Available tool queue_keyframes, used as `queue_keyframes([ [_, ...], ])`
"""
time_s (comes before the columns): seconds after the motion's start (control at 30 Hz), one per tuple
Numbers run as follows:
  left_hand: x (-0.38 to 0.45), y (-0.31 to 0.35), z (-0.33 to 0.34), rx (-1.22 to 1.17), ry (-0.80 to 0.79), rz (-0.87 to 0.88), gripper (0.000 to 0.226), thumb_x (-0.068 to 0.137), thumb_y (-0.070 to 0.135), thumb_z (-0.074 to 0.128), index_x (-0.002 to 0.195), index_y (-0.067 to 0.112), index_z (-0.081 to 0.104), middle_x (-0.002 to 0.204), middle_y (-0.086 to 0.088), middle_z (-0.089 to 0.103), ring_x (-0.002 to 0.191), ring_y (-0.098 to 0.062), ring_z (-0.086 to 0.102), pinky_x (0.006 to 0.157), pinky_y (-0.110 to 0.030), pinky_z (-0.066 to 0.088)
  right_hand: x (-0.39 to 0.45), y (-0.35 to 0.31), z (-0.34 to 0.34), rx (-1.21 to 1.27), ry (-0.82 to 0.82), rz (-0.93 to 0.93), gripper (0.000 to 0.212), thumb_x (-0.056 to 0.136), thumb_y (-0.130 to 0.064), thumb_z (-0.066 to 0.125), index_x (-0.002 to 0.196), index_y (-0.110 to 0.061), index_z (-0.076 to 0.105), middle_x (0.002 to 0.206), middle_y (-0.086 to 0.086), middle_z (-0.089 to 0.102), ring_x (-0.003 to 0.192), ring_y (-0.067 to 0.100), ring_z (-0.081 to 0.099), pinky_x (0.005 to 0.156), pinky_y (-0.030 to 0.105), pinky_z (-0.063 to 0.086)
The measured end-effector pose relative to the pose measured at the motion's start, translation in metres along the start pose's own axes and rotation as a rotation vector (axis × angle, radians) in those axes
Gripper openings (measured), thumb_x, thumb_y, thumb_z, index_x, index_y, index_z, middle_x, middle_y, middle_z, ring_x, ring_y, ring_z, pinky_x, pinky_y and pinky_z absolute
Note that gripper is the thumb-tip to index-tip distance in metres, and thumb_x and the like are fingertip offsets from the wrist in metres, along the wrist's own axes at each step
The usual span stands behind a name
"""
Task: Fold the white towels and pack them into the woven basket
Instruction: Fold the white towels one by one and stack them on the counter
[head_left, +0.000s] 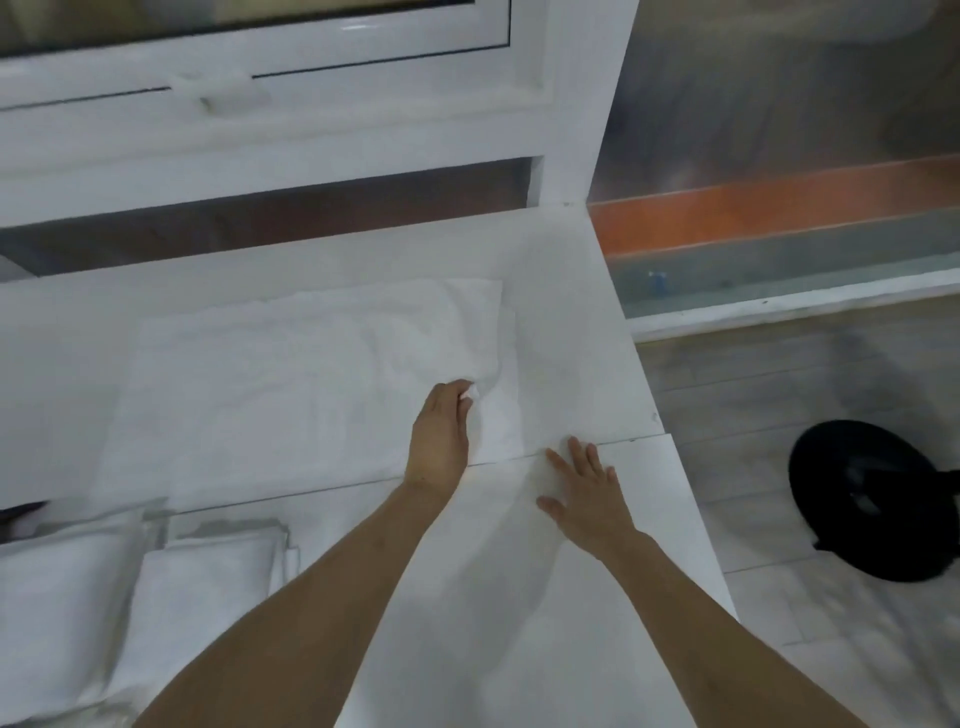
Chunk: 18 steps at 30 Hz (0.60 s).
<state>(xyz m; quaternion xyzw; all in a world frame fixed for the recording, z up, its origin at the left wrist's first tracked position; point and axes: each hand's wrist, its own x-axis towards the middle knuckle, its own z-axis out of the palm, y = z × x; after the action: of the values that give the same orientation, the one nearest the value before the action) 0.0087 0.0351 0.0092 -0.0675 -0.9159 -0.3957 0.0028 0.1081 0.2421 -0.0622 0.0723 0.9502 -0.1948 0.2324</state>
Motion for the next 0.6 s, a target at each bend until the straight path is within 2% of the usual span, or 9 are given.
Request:
queue_keyframes([
  [0.1,0.011,0.023,-0.052,-0.009,0.060,0.095,0.025,0.107,0.012,0.045,0.121,0.003,0.064,0.105,-0.007,0.060,0.095,-0.010,0.052,0.087,0.000,0.031,-0.016,-0.021,-0.019,0.139,0.096,-0.020,0.072,0.102,-0.050,0.052,0.162,-0.030,0.019,0.172,0.003,0.005,0.158,0.023,0.008,0.125,0.044,0.017],
  [0.17,0.016,0.041,-0.090,-0.022,0.104,0.162,0.023,0.107,0.011,0.045,0.116,0.002,0.064,0.101,-0.002,0.056,0.093,-0.003,0.046,0.087,0.000,0.030,-0.033,-0.046,-0.033,0.240,0.227,-0.061,0.068,0.101,-0.049,0.055,0.159,-0.027,0.030,0.170,0.000,0.019,0.157,0.020,0.017,0.123,0.041,0.026],
  [0.23,0.017,0.064,-0.127,-0.032,0.134,0.209,0.022,0.107,0.012,0.045,0.113,0.004,0.065,0.101,0.000,0.055,0.093,-0.003,0.047,0.087,-0.001,0.031,-0.049,-0.077,-0.052,0.328,0.341,-0.077,0.067,0.099,-0.052,0.056,0.157,-0.025,0.035,0.168,-0.003,0.026,0.156,0.016,0.021,0.120,0.038,0.033],
  [0.33,0.011,0.099,-0.182,-0.029,0.166,0.266,0.023,0.108,0.017,0.045,0.112,0.008,0.065,0.101,0.002,0.055,0.092,-0.006,0.048,0.084,-0.002,0.033,-0.071,-0.125,-0.085,0.470,0.444,-0.093,0.080,0.095,-0.059,0.059,0.159,-0.023,0.029,0.167,-0.006,0.028,0.155,0.015,0.023,0.118,0.032,0.030],
  [0.5,-0.018,0.153,-0.262,-0.033,0.228,0.427,0.023,0.108,0.017,0.044,0.113,0.011,0.065,0.101,0.004,0.054,0.092,-0.004,0.049,0.084,-0.005,0.034,-0.106,-0.190,-0.131,0.547,0.476,-0.170,0.099,0.085,-0.065,0.070,0.160,-0.029,0.019,0.166,-0.009,0.028,0.151,0.014,0.028,0.119,0.040,0.034],
  [0.57,-0.033,0.171,-0.288,-0.069,0.231,0.461,0.023,0.108,0.020,0.043,0.112,0.013,0.064,0.103,0.003,0.056,0.095,-0.005,0.052,0.086,-0.006,0.036,-0.122,-0.208,-0.144,0.524,0.491,-0.145,0.090,0.085,-0.061,0.071,0.156,-0.028,0.026,0.161,-0.008,0.037,0.146,0.017,0.037,0.116,0.044,0.039],
  [0.6,-0.041,0.178,-0.299,-0.088,0.239,0.478,0.022,0.109,0.021,0.042,0.111,0.014,0.063,0.104,0.002,0.057,0.096,-0.006,0.053,0.087,-0.008,0.037,-0.130,-0.213,-0.149,0.519,0.518,-0.130,0.075,0.089,-0.055,0.070,0.150,-0.027,0.037,0.153,-0.007,0.047,0.139,0.019,0.047,0.112,0.045,0.043],
])
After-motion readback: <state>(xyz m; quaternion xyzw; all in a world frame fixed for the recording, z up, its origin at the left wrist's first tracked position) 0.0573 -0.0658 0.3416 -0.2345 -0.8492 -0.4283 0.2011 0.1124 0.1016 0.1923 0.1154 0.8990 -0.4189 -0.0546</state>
